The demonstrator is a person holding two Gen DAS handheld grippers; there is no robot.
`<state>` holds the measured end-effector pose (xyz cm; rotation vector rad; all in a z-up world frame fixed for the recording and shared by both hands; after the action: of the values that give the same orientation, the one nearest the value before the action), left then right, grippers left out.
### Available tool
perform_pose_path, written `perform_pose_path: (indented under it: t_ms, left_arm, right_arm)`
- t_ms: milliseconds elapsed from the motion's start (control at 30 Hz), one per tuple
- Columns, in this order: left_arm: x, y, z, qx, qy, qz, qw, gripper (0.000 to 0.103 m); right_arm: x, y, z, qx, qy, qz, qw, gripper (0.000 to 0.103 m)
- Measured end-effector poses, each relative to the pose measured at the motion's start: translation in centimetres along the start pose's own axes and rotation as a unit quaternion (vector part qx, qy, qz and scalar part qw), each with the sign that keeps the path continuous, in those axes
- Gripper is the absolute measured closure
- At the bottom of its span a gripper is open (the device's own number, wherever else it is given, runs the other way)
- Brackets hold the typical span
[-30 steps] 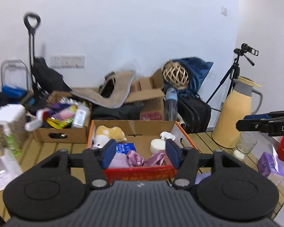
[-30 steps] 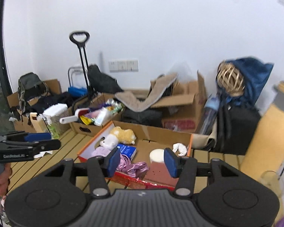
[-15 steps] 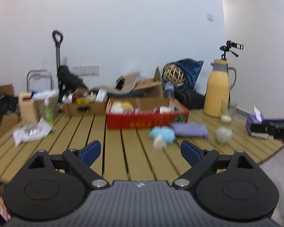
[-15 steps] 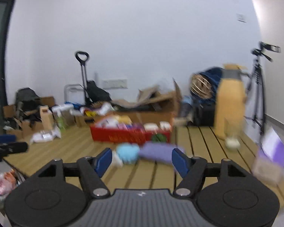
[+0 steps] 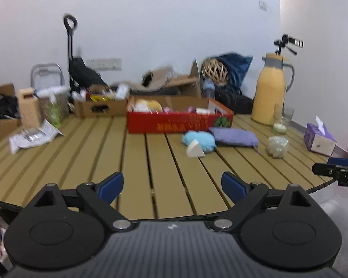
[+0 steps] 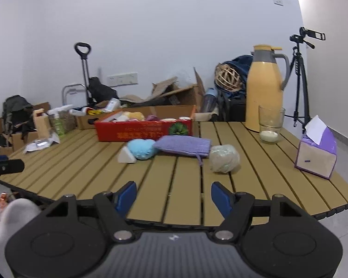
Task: Organize soft objects
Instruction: 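Grasp the small white foam wedge with the left gripper while the right grasps the clear plastic bag, then carry the wedge with the left gripper into the box while the right carries the bag, release both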
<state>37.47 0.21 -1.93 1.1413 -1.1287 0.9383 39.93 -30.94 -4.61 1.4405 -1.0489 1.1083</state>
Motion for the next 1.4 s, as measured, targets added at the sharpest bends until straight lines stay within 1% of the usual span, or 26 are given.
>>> perform_pose_path:
  t_ms: [33,100,167,267,367,400,433,467,500,533,567,600,633,700,867,900,967,1033,1100,1200,1300,1400]
  left_arm:
    - [-0.1,-1.3,0.4,-0.007,-0.002,-0.007,1.0000,0.014]
    - [-0.1,-4.4,1.1,-0.014,-0.006,-0.014,0.9998,0.027]
    - [0.2,-8.0,1.7,-0.019,-0.004,-0.020,0.9996,0.030]
    - [0.3,-13.7,2.7,-0.009,-0.008,-0.032,0.9994,0.038]
    - [-0.1,-18.8,3.4,-0.006,0.003,-0.049,0.9988,0.040]
    - [-0.3,-20.3,3.6,-0.008,0.008,-0.056,0.9984,0.045]
    - [-0.5,-21.3,3.8,-0.008,0.013,-0.059,0.9981,0.047]
    - [-0.8,-22.4,3.8,-0.009,0.019,-0.063,0.9978,0.053]
    - [-1.1,-23.3,3.8,-0.010,0.023,-0.068,0.9974,0.063]
    - [-1.5,-24.0,3.9,-0.013,0.026,-0.073,0.9969,0.067]
    - [-1.8,-24.4,3.8,-0.017,0.029,-0.079,0.9963,0.075]
    - [-2.2,-24.7,3.7,-0.019,0.032,-0.082,0.9959,0.078]
    - [-2.3,-24.7,3.6,-0.022,0.035,-0.076,0.9963,0.079]
    - [-2.3,-24.6,3.4,-0.025,0.042,-0.072,0.9962,0.081]
    - [-2.1,-24.4,3.3,-0.030,0.051,-0.073,0.9956,0.083]
    - [-2.0,-24.0,3.2,-0.033,0.051,-0.075,0.9953,0.083]
    - [-1.2,-22.5,2.9,-0.039,0.054,-0.071,0.9953,0.083]
    - [0.1,-20.0,2.2,-0.049,0.058,-0.052,0.9958,0.083]
    - [1.0,-17.9,1.3,-0.051,0.066,-0.035,0.9959,0.083]
    - [2.0,-16.5,0.4,-0.049,0.076,-0.019,0.9957,0.083]
    - [3.6,-17.3,-0.2,-0.050,0.071,-0.017,0.9961,0.082]
    - [7.8,-20.0,-1.3,-0.071,0.061,0.000,0.9956,0.082]
  right_arm:
    - [-0.1,-0.9,0.5,-0.007,-0.001,-0.004,1.000,0.033]
    - [0.0,-3.1,1.6,-0.020,-0.006,-0.007,1.000,0.033]
    - [0.3,-5.5,2.8,-0.031,-0.012,-0.006,0.999,0.034]
    - [0.5,-9.6,4.6,-0.054,-0.016,-0.019,0.998,0.034]
    - [0.6,-13.5,6.3,-0.072,-0.031,-0.027,0.997,0.034]
    - [0.5,-14.6,6.8,-0.076,-0.037,-0.031,0.996,0.035]
    - [0.5,-15.7,7.3,-0.077,-0.042,-0.034,0.996,0.037]
    - [0.3,-16.6,7.7,-0.080,-0.045,-0.037,0.995,0.038]
    - [0.1,-17.6,8.0,-0.086,-0.046,-0.043,0.994,0.042]
    - [-0.2,-18.4,8.3,-0.087,-0.049,-0.048,0.994,0.049]
    - [-0.6,-19.2,8.5,-0.084,-0.053,-0.053,0.994,0.053]
    - [-0.9,-19.7,8.6,-0.083,-0.052,-0.059,0.993,0.066]
    - [-1.1,-20.0,8.5,-0.083,-0.046,-0.059,0.994,0.068]
    - [-1.3,-20.1,8.2,-0.081,-0.035,-0.056,0.995,0.069]
    - [-1.1,-20.1,8.7,-0.080,-0.050,-0.045,0.994,0.074]
    - [-0.9,-19.7,8.7,-0.081,-0.052,-0.041,0.995,0.076]
    - [-0.4,-18.4,8.2,-0.077,-0.049,-0.035,0.995,0.078]
    - [0.3,-16.5,7.3,-0.060,-0.049,-0.026,0.997,0.078]
    - [0.9,-14.8,6.4,-0.047,-0.052,-0.017,0.997,0.078]
    - [1.7,-13.6,4.9,-0.024,-0.054,-0.008,0.998,0.078]
    - [3.0,-14.4,3.0,0.005,-0.043,-0.006,0.999,0.078]
    - [5.6,-16.9,1.5,0.041,-0.030,-0.001,0.999,0.078]
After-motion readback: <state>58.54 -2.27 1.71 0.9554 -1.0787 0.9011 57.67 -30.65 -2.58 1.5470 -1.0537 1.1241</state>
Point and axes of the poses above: each gripper's, at about its wrist camera, not at the fingertips, and y roughly against the way its jaws point, z to its right, x to its top, the point moved 4 cm from there along -y, roughly the way its jaws point, and after that the axes turned 14 degrees about z, right-handed, at the moved point
